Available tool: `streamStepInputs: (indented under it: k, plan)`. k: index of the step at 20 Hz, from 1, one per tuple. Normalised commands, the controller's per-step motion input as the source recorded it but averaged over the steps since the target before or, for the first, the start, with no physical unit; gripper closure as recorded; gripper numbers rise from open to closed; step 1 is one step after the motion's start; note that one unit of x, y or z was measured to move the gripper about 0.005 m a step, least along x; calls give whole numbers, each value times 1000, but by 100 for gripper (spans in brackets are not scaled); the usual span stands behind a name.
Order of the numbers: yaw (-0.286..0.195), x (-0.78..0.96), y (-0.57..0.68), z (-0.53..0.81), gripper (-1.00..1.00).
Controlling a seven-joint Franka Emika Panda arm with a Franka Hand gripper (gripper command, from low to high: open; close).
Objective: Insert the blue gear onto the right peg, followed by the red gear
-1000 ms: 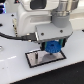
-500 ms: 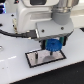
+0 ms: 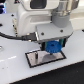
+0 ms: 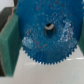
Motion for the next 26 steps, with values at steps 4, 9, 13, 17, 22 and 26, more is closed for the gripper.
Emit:
streamStepInputs:
  k: [4, 9, 13, 17, 22, 26]
  plan:
    - [0, 118, -3, -260, 100]
    - [0, 80, 9, -203, 100]
    - [0, 70, 3, -116, 100]
    - [0, 60, 17, -85, 100]
    - [0, 253, -4, 252, 100]
    - [0, 110, -20, 201, 100]
